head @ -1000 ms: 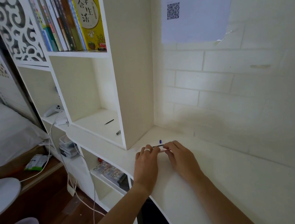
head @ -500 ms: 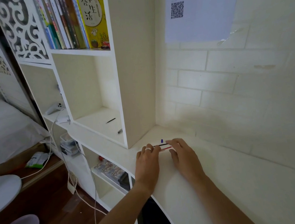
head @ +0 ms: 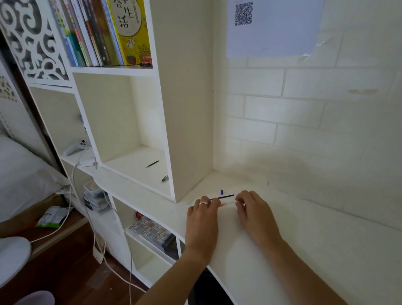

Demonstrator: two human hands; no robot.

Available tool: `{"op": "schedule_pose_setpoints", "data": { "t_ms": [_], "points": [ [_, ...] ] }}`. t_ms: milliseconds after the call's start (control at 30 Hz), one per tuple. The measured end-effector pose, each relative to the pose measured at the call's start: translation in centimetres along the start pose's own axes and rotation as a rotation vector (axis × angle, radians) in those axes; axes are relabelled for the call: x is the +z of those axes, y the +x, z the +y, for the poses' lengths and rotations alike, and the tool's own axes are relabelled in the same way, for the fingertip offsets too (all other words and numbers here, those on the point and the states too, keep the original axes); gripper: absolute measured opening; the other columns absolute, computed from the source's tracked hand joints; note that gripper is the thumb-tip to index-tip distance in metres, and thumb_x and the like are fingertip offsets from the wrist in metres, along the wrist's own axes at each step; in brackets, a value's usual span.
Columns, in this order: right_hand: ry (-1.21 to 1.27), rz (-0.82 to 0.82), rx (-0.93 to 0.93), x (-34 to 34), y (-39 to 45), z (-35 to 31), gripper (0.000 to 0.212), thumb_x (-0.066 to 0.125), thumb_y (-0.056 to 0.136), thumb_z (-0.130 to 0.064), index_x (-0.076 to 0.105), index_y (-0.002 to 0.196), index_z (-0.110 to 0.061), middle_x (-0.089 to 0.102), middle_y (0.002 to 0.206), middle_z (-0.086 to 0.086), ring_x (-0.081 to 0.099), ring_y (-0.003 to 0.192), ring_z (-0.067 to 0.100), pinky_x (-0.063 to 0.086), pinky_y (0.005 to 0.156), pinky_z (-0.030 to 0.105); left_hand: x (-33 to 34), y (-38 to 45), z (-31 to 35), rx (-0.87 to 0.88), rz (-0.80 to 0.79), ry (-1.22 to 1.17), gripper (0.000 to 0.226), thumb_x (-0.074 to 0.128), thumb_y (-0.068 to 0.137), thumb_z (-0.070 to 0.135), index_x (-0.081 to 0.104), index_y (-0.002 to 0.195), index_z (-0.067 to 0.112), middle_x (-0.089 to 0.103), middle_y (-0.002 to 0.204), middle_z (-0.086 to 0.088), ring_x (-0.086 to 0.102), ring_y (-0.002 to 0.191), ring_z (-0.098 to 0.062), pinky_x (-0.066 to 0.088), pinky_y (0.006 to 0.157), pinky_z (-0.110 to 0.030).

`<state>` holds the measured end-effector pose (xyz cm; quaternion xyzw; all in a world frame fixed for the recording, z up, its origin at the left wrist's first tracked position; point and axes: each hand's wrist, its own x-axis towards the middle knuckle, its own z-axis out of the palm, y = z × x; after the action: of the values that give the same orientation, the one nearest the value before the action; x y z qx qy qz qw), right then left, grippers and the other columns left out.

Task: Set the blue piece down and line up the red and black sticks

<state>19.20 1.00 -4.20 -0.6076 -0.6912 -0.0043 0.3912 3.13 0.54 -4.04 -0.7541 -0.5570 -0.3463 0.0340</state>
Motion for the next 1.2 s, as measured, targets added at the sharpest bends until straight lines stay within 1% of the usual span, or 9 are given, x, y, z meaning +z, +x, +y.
{"op": "schedule_pose_setpoints", "data": {
  "t_ms": [67,133,400,567,667,733,867,1000,1200],
  "points": [
    [-0.029,-0.053,-0.062,0.24,-0.08,-0.12,0.010,0.051,0.098,-0.019,0.060,0.094,-0.018,0.061,0.089,-0.001,0.061,0.078,0.021,0.052,0.069,0.039,0.04,0.04,0.00,0.002,-0.004,0.003,0.026,0.054,0.088,0.004,0.063,0.106,0.021,0.060,0.101,-0.002,0.055,0.091,-0.021,0.045,0.084,-0.033],
    [-0.032,-0.088,-0.103,0.41,-0.07,-0.24,0.013,0.049,0.099,-0.020,0.060,0.094,-0.018,0.061,0.088,-0.001,0.060,0.076,0.020,0.052,0.069,0.039,0.05,0.05,0.02,0.005,-0.007,0.000,0.029,0.053,0.087,0.001,0.063,0.106,0.020,0.060,0.102,-0.002,0.056,0.091,-0.021,0.045,0.083,-0.034],
    [0.019,-0.076,-0.099,0.23,-0.04,-0.29,0.015,0.051,0.099,-0.018,0.065,0.092,-0.019,0.061,0.083,-0.002,0.059,0.074,0.019,0.050,0.068,0.037,0.00,0.00,0.01,0.064,0.008,-0.021,0.025,0.060,0.084,0.001,0.063,0.101,0.019,0.061,0.097,-0.001,0.055,0.091,-0.020,0.045,0.079,-0.033],
    [0.001,-0.051,-0.066,0.14,-0.22,-0.32,0.012,0.051,0.099,-0.022,0.063,0.097,-0.022,0.062,0.090,-0.005,0.060,0.078,0.016,0.050,0.068,0.032,-0.06,0.03,0.08,0.062,0.009,-0.011,0.025,0.062,0.084,0.001,0.064,0.101,0.019,0.062,0.096,-0.002,0.056,0.090,-0.021,0.046,0.077,-0.034],
    [0.023,-0.043,-0.072,0.01,-0.19,-0.35,0.006,0.053,0.097,-0.020,0.059,0.094,-0.021,0.060,0.088,-0.005,0.058,0.073,0.015,0.050,0.067,0.032,-0.01,-0.02,0.11,0.061,0.011,-0.004,0.025,0.062,0.084,0.003,0.064,0.103,0.019,0.062,0.098,-0.001,0.056,0.091,-0.020,0.046,0.078,-0.033],
    [0.022,-0.072,-0.102,0.03,-0.29,-0.54,0.008,0.053,0.096,-0.017,0.060,0.093,-0.019,0.061,0.086,-0.003,0.058,0.072,0.016,0.051,0.067,0.033,0.04,-0.01,0.02,0.050,0.015,0.002,0.026,0.062,0.084,0.001,0.064,0.102,0.019,0.062,0.097,0.000,0.056,0.090,-0.020,0.045,0.078,-0.032],
    [0.071,-0.086,-0.110,0.11,-0.33,-0.58,0.017,0.053,0.095,-0.015,0.066,0.104,-0.020,0.068,0.097,-0.004,0.062,0.081,0.014,0.052,0.075,0.028,0.19,0.02,-0.09,0.009,0.012,0.009,0.031,0.061,0.081,-0.004,0.063,0.102,0.019,0.061,0.096,0.000,0.056,0.087,-0.019,0.047,0.075,-0.032],
    [0.095,-0.105,-0.122,0.17,-0.31,-0.89,0.020,0.055,0.094,-0.015,0.068,0.107,-0.022,0.069,0.100,-0.008,0.061,0.080,0.009,0.053,0.077,0.026,0.20,0.08,-0.31,-0.024,0.015,0.023,0.027,0.060,0.083,-0.003,0.062,0.099,0.019,0.061,0.092,0.000,0.056,0.084,-0.019,0.047,0.073,-0.032],
    [0.085,-0.136,-0.118,0.25,-0.14,-0.73,0.016,0.055,0.092,-0.015,0.067,0.100,-0.022,0.067,0.093,-0.008,0.060,0.076,0.011,0.053,0.074,0.030,0.19,0.13,0.03,-0.045,-0.002,0.088,0.025,0.057,0.081,-0.002,0.064,0.096,0.017,0.063,0.091,-0.003,0.057,0.084,-0.022,0.048,0.075,-0.034]
  ]
}}
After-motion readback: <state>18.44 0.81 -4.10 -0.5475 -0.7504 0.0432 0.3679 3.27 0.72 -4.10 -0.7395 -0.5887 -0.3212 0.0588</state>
